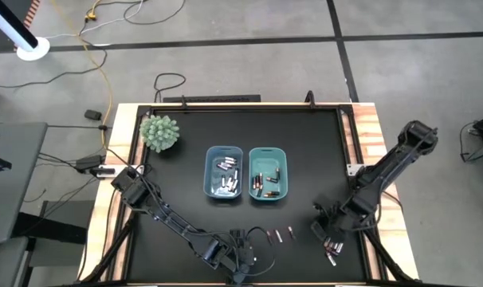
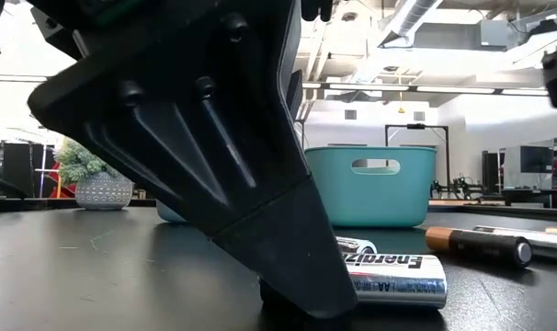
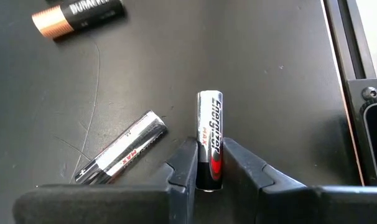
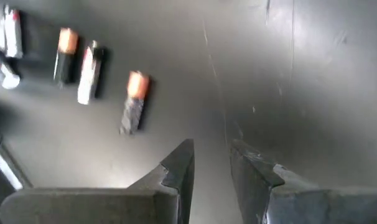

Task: Sort batteries
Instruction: Put the silver battery into the blue bin

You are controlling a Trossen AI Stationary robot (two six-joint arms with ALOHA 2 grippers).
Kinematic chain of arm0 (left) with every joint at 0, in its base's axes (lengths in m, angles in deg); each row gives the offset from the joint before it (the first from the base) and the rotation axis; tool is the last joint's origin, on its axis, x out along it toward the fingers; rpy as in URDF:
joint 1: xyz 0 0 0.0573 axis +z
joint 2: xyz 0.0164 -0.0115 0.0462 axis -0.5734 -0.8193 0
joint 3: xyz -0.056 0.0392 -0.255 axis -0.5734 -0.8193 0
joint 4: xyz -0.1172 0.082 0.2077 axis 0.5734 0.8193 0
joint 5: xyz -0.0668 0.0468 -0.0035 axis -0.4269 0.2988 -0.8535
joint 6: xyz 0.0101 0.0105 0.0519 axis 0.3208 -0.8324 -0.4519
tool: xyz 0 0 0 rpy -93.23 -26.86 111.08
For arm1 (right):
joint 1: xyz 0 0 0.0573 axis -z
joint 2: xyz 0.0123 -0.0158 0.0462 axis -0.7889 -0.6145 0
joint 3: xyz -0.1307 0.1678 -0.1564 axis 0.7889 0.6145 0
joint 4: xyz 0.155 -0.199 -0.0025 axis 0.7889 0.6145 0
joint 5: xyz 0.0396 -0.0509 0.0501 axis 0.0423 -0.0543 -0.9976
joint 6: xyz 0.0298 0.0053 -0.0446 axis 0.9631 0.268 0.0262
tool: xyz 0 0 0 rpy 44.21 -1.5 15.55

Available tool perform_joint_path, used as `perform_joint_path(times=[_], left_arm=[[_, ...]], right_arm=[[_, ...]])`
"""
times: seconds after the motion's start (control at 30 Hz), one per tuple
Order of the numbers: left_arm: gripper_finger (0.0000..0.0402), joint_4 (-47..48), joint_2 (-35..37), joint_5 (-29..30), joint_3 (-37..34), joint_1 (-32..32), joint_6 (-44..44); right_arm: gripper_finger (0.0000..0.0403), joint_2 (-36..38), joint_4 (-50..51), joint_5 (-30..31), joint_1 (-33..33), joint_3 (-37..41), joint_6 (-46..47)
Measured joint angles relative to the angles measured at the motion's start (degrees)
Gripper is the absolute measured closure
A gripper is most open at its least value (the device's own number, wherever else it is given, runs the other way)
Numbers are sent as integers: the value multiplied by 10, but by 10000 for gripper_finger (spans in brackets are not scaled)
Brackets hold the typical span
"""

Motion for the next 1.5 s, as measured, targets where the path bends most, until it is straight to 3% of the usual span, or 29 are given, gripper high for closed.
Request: perform_joint_path(times=[0.43,0.9,1.37,1.5], left_arm=[[343,3,1,1,0,-1,7],[343,4,1,3,2,0,3],[343,203,-3,15,120,11,-40],[343,215,28,16,124,25,-55]], right_arm=[[285,-116,-55,-22,25,-3,8],[285,-116,-58,-27,25,-2,19],[285,-117,-57,-27,25,-1,13],[285,-118,-59,-20,24,-1,14]])
